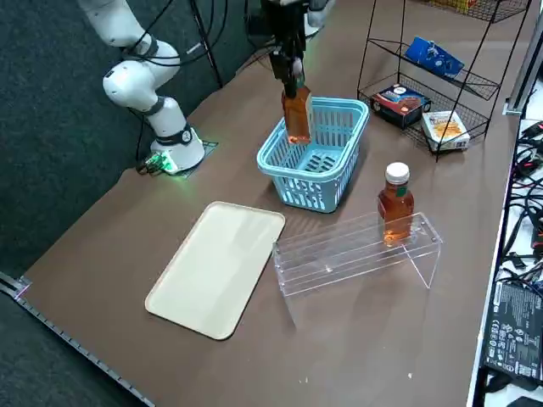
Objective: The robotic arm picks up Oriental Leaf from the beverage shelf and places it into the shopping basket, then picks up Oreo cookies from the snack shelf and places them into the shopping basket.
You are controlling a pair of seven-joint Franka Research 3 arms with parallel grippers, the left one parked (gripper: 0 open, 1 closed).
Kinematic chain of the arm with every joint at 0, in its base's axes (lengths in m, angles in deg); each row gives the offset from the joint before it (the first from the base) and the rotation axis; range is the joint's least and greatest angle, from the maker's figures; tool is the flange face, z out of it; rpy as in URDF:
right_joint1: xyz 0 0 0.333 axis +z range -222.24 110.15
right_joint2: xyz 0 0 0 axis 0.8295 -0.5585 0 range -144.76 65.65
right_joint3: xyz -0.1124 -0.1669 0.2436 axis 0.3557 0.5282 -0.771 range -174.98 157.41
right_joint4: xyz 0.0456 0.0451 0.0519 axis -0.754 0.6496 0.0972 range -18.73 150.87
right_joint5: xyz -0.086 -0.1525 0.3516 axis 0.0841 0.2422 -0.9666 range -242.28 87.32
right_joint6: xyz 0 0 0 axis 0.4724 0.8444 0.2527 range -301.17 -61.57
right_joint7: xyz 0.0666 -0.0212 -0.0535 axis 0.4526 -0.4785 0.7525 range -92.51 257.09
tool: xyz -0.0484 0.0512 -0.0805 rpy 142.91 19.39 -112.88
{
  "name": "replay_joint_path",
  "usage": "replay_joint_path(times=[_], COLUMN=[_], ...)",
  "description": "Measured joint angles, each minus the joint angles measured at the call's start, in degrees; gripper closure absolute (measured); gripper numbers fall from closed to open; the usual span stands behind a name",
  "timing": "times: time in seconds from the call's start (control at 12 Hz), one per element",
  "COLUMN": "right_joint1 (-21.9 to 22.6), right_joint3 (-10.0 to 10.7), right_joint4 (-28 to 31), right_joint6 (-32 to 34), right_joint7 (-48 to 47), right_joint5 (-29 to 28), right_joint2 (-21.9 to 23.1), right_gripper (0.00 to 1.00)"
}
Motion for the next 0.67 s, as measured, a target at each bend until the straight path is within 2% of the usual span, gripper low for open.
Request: replay_joint_path(times=[0.42,0.67], right_joint1=[0.40,1.04], right_joint3=[0.00,-0.02], right_joint4=[10.68,16.02], right_joint6=[-13.34,-18.88], right_joint7=[-0.20,-0.56], right_joint5=[0.00,0.00], right_joint2=[-0.16,-0.63], right_gripper=[0.43,0.43])
